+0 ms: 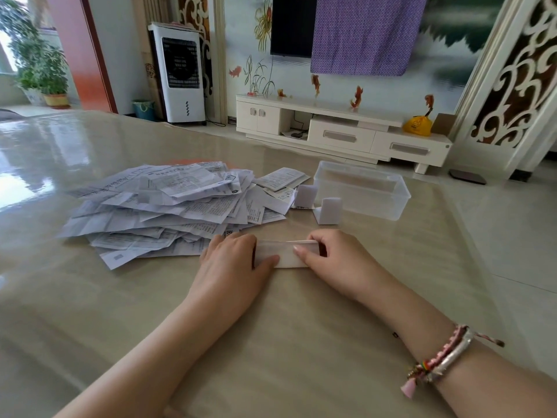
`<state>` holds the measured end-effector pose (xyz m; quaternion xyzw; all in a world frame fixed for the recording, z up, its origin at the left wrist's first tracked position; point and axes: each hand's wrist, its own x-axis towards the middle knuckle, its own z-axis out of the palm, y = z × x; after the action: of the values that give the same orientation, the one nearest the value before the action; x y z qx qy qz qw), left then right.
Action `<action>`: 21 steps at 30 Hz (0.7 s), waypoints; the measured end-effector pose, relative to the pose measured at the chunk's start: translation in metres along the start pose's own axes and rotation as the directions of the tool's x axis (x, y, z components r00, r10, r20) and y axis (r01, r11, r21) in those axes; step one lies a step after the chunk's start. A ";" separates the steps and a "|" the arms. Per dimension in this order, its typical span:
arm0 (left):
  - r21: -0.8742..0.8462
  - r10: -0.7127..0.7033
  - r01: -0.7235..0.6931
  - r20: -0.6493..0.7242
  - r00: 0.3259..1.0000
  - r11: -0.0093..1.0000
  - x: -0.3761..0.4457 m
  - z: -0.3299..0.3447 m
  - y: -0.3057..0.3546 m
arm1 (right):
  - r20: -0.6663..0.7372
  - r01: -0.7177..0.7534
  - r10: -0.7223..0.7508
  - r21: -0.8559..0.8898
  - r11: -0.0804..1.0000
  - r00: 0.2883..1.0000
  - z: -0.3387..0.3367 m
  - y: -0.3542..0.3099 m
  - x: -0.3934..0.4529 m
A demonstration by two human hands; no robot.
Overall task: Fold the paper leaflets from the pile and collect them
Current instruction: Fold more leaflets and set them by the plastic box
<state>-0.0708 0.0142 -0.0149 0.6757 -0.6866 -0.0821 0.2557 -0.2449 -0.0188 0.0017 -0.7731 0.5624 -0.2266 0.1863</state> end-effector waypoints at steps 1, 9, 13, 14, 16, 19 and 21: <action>0.020 -0.019 0.018 0.012 1.000 1.000 -0.001 0.000 0.002 | -0.027 -0.008 0.006 -0.094 0.996 1.000 0.003 -0.003 0.000; 0.176 -0.092 0.082 0.053 0.994 0.981 -0.006 -0.002 0.014 | -0.118 -0.051 -0.001 -0.431 0.901 0.993 0.014 -0.011 -0.001; 0.217 -0.101 0.083 0.076 0.992 0.973 -0.004 -0.001 0.014 | -0.127 -0.072 0.016 -0.454 0.888 0.992 0.015 -0.012 0.001; 0.220 -0.101 0.081 0.080 0.992 0.972 -0.004 -0.001 0.014 | -0.138 -0.074 0.013 -0.449 0.890 0.990 0.016 -0.012 0.001; 0.220 -0.106 0.085 0.084 0.991 0.972 -0.004 -0.001 0.014 | -0.154 -0.076 0.009 -0.433 0.898 0.988 0.017 -0.014 0.000; 0.218 -0.115 0.094 0.084 0.990 0.971 -0.004 -0.002 0.015 | -0.186 -0.058 -0.019 -0.402 0.914 0.982 0.019 -0.015 -0.005; 0.215 -0.115 0.095 0.082 0.990 0.972 -0.004 -0.002 0.015 | -0.204 -0.047 -0.033 -0.374 0.926 0.978 0.018 -0.016 -0.007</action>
<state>-0.0834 0.0200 -0.0069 0.7297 -0.6659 -0.0541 0.1454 -0.2245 -0.0065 -0.0060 -0.7647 0.6145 -0.1925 -0.0243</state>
